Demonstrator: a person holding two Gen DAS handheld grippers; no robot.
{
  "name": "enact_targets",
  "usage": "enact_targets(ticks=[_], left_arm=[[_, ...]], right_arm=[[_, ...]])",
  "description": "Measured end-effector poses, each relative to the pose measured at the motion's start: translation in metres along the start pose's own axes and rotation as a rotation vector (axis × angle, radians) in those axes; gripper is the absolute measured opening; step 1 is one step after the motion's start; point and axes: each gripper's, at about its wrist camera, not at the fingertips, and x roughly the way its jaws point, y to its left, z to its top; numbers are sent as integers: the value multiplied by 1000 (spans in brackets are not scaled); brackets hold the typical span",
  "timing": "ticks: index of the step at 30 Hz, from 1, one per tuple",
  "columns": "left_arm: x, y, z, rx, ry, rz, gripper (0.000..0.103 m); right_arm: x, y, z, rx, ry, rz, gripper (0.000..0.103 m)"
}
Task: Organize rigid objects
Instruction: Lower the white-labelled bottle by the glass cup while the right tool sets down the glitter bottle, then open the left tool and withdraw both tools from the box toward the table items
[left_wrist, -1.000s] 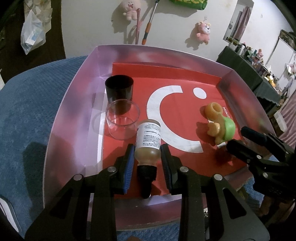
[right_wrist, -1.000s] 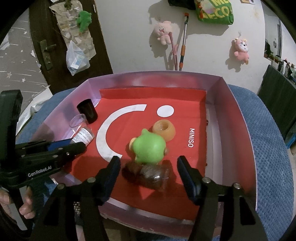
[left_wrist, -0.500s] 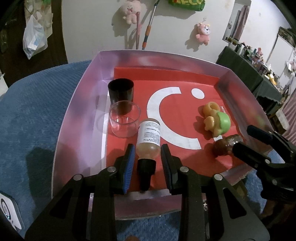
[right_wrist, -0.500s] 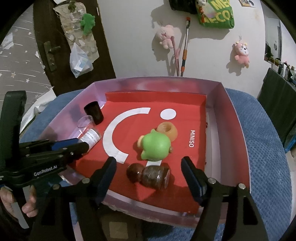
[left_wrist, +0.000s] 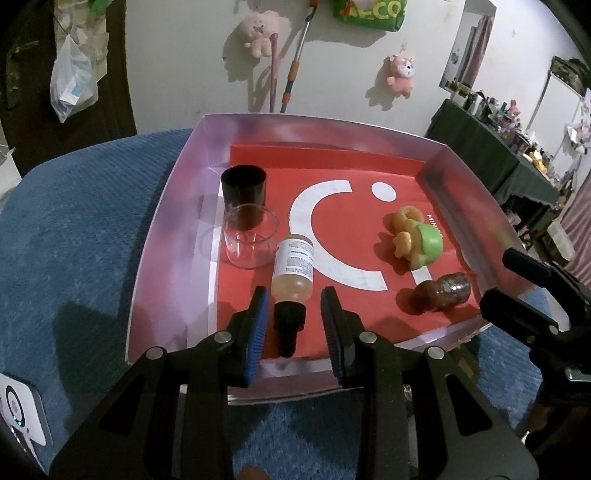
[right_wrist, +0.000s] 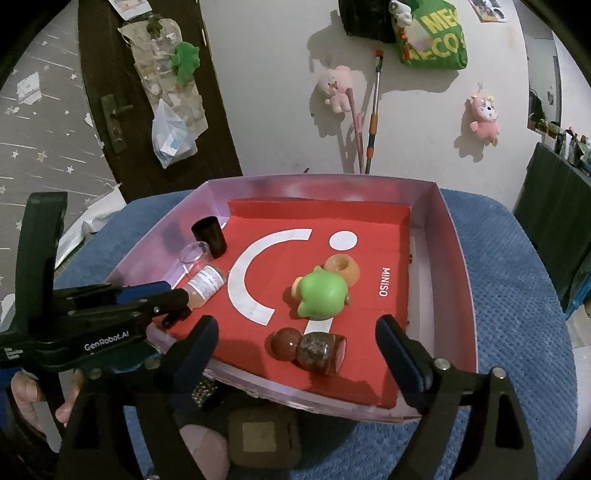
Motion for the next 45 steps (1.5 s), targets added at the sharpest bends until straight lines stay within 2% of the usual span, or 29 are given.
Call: enact_targets(ticks=[4, 14, 24, 45], left_arm=[[-3, 0, -2, 1, 4, 0, 28], [-12, -1, -8, 1, -13, 2, 28], [-26, -4, -17, 18, -39, 23, 28], [-58, -9, -44, 20, -71, 11, 28]], right_arm=[[-6, 1, -1, 0, -9, 5, 93], [-23, 6, -4, -4, -36, 24, 103], [-36, 12, -9, -8, -49, 44, 103], [-63, 27, -31, -15, -74, 67, 103]])
